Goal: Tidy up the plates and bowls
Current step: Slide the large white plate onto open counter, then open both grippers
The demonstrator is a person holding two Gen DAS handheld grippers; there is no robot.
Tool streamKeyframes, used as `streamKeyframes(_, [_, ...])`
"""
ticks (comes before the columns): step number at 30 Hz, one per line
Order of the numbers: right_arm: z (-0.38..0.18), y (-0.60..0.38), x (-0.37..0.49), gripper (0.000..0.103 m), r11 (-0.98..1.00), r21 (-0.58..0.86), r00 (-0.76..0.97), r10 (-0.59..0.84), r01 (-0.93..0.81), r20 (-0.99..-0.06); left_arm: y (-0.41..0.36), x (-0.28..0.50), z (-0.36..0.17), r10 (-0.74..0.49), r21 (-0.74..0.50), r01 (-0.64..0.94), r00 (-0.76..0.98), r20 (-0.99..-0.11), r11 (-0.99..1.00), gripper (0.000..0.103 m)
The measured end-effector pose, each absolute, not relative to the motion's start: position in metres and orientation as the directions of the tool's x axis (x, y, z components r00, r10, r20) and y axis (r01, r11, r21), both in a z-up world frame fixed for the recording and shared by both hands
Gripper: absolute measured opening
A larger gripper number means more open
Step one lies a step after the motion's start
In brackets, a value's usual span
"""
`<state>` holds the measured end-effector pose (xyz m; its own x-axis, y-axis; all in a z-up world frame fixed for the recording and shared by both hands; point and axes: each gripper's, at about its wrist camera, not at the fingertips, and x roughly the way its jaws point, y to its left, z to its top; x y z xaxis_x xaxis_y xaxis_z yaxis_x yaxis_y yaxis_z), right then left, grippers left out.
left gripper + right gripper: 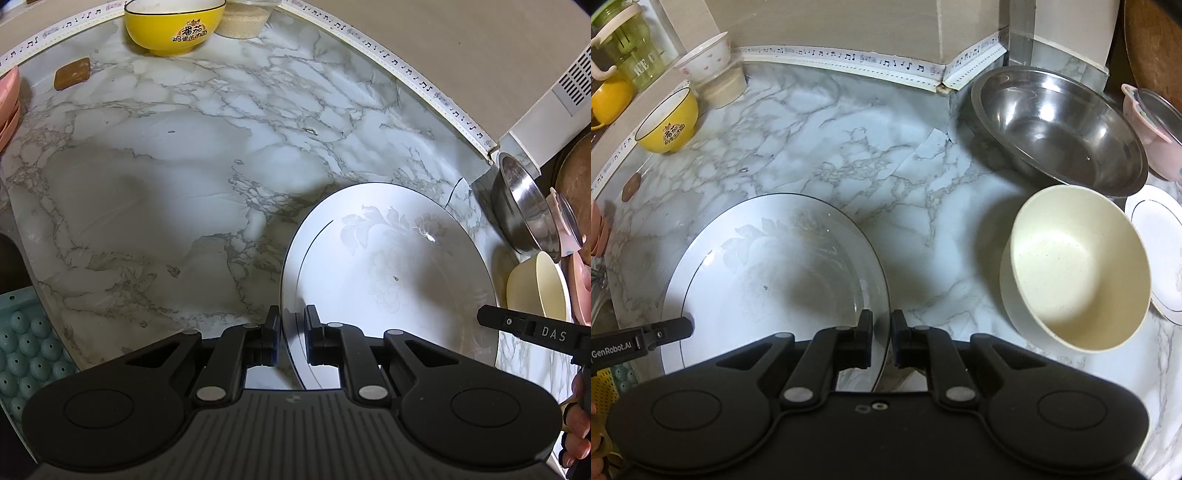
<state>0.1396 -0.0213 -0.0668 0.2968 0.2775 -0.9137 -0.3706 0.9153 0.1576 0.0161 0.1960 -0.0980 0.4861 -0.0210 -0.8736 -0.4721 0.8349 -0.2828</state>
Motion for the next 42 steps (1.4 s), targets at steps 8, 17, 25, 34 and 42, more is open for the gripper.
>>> streamKeyframes(8, [-0.070,-0.034,0.146,0.013,0.923,0.227,0.264,0.313,-0.310,-0.912,0.197,0.011,-0.098,-0.024,-0.293,-0.472,0.496,-0.868,0.831,0.012])
streamKeyframes(17, [-0.042,-0.056,0.140,0.013,0.924,0.241,0.331,0.337,-0.298,-0.881,0.194,-0.005,-0.077,0.058,-0.249,-0.485,0.533,-0.844,0.838,0.012])
streamKeyframes(25, [0.004,-0.101,0.136,0.013,0.862,0.419,0.367,0.502,-0.285,-0.783,0.181,-0.013,-0.040,0.074,-0.259,-0.435,0.615,-0.785,0.863,0.012])
streamKeyframes(34, [0.043,-0.127,0.125,0.014,0.798,0.508,0.392,0.602,-0.324,-0.695,0.139,0.001,-0.013,0.007,-0.277,-0.310,0.677,-0.736,0.909,0.012])
streamKeyframes(42, [0.050,-0.150,0.112,0.014,0.834,0.429,0.479,0.551,-0.347,-0.684,0.107,0.016,-0.007,-0.033,-0.262,-0.225,0.697,-0.716,0.938,0.021])
